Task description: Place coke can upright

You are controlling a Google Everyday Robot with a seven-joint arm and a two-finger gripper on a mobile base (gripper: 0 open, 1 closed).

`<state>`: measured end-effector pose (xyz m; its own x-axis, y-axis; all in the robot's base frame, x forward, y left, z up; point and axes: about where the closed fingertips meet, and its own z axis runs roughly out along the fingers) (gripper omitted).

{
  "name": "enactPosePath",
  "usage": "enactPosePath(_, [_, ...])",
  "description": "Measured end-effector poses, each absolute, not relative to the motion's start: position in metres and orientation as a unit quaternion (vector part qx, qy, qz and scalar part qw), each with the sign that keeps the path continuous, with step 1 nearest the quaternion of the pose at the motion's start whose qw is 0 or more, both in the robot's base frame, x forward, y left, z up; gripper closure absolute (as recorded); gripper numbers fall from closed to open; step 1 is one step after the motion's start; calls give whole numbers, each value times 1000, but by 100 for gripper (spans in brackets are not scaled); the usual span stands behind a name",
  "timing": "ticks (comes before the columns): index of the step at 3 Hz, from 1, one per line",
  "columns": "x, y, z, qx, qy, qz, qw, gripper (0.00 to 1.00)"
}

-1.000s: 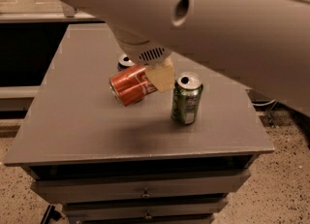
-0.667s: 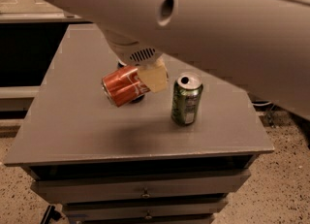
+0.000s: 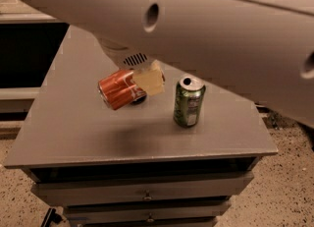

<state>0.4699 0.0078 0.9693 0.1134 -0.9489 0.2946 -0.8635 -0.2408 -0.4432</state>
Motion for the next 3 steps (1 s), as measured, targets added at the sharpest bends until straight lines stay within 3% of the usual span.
enactPosePath(3, [467, 8, 958, -741, 615, -259, 72, 58])
